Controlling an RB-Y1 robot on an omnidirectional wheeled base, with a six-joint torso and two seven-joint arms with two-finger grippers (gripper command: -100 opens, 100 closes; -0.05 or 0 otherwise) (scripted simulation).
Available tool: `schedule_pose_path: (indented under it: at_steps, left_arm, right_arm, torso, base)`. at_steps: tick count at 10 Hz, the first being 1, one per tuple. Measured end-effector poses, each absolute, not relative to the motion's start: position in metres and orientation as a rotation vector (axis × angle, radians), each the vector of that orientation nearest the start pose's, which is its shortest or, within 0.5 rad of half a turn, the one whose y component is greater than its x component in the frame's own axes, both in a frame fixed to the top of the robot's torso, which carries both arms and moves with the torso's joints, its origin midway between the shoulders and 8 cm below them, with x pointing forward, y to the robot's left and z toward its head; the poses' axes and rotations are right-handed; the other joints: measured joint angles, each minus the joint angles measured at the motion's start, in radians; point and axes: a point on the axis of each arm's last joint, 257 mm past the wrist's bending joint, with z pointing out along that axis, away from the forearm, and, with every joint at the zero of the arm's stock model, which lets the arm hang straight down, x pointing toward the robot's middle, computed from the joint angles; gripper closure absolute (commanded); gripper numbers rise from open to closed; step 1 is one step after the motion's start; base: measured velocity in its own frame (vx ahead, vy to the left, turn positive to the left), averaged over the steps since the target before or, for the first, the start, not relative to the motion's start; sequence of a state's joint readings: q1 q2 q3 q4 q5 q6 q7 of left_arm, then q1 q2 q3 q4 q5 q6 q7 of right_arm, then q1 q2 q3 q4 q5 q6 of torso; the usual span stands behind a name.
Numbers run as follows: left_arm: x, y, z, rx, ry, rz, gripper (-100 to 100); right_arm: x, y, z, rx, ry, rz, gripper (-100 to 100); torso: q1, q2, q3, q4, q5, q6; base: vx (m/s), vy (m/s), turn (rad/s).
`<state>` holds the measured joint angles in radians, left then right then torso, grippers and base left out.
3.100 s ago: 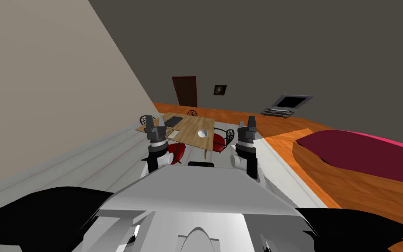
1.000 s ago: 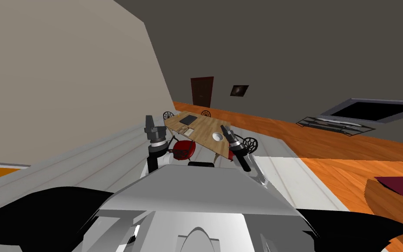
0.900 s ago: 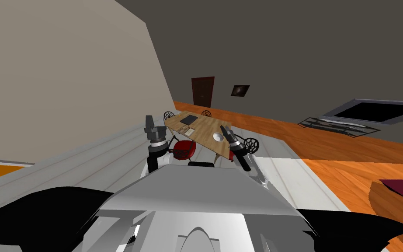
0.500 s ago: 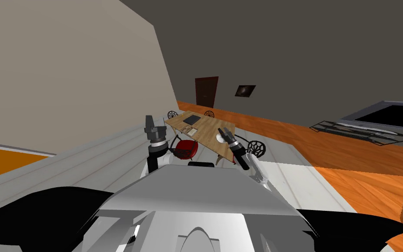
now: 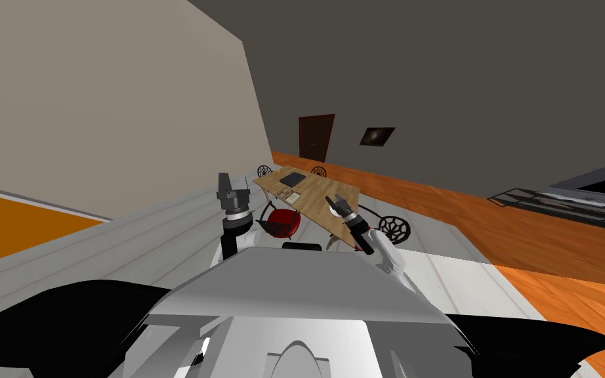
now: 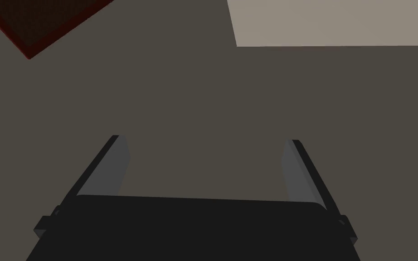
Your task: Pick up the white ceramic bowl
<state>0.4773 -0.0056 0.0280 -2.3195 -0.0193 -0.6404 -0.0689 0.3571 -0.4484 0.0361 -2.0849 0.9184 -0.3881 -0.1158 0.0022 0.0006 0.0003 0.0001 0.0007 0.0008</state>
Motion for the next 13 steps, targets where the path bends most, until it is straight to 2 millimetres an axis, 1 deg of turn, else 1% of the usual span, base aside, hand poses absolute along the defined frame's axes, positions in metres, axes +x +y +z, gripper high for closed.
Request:
schedule_pose_path:
  at_steps: [2,3,4,6,7,8,9,10,11,12,13]
  left_arm:
    - [0.309,0.275,0.073,-0.461,0.492,-1.245,0]
    - [0.309,0.275,0.073,-0.461,0.492,-1.245,0]
    - [0.309,0.275,0.073,-0.461,0.492,-1.245,0]
    - [0.309,0.275,0.073,-0.461,0.492,-1.245,0]
    - [0.309,0.275,0.073,-0.461,0.492,-1.245,0]
    - [0.309,0.275,0.073,-0.461,0.492,-1.245,0]
    - [0.309,0.275,0.073,-0.461,0.492,-1.245,0]
    - [0.309,0.275,0.073,-0.461,0.492,-1.245,0]
    - [0.309,0.275,0.073,-0.461,0.492,-1.245,0]
    - [0.309,0.275,0.073,-0.461,0.492,-1.245,0]
    - [0.309,0.275,0.073,-0.461,0.492,-1.245,0]
  right_arm:
    - [0.417,-0.198,-0.134,-0.214,1.454,0.607,-100]
    - [0.417,-0.201,-0.148,-0.239,1.487,0.580,-100]
    - [0.416,-0.204,-0.156,-0.266,1.507,0.553,-100]
    - [0.420,-0.213,-0.176,-0.314,1.561,0.495,-100]
    - [0.419,-0.221,-0.197,-0.336,1.596,0.463,-100]
    - [0.417,-0.225,-0.204,-0.371,1.615,0.436,-100]
    - [0.418,-0.227,-0.205,-0.383,1.622,0.421,-100]
    - [0.420,-0.236,-0.218,-0.402,1.652,0.391,-100]
    - [0.419,-0.241,-0.226,-0.426,1.671,0.366,-100]
    - [0.418,-0.253,-0.237,-0.449,1.703,0.334,-100]
    - [0.418,-0.256,-0.245,-0.472,1.721,0.310,-100]
  torso:
    - [0.000,-0.001,0.000,0.000,0.000,0.000]
    - [0.001,-0.001,-0.001,0.000,0.000,0.000]
    - [0.000,0.000,0.000,0.000,0.000,0.000]
    - [0.000,0.000,0.000,0.000,0.000,0.000]
    - [0.000,0.000,0.000,0.000,0.000,0.000]
    - [0.000,0.000,0.000,0.000,0.000,0.000]
    - [-0.001,0.001,0.000,0.000,0.000,0.000]
    - [-0.001,0.000,0.000,0.000,0.000,0.000]
    - [-0.001,0.000,0.000,0.000,0.000,0.000]
    - [-0.001,0.000,0.000,0.000,0.000,0.000]
    - [-0.001,0.000,0.000,0.000,0.000,0.000]
  base:
    - [0.021,0.040,0.137]
    - [0.018,0.034,0.088]
    - [0.014,0.045,0.203]
    - [0.012,0.034,0.121]
    - [0.011,0.031,0.093]
    - [0.005,0.012,0.004]
    - [0.008,0.018,0.164]
    - [0.010,0.017,0.116]
    - [0.013,0.024,0.201]
    - [0.010,0.017,0.080]
    - [0.003,0.009,-0.022]
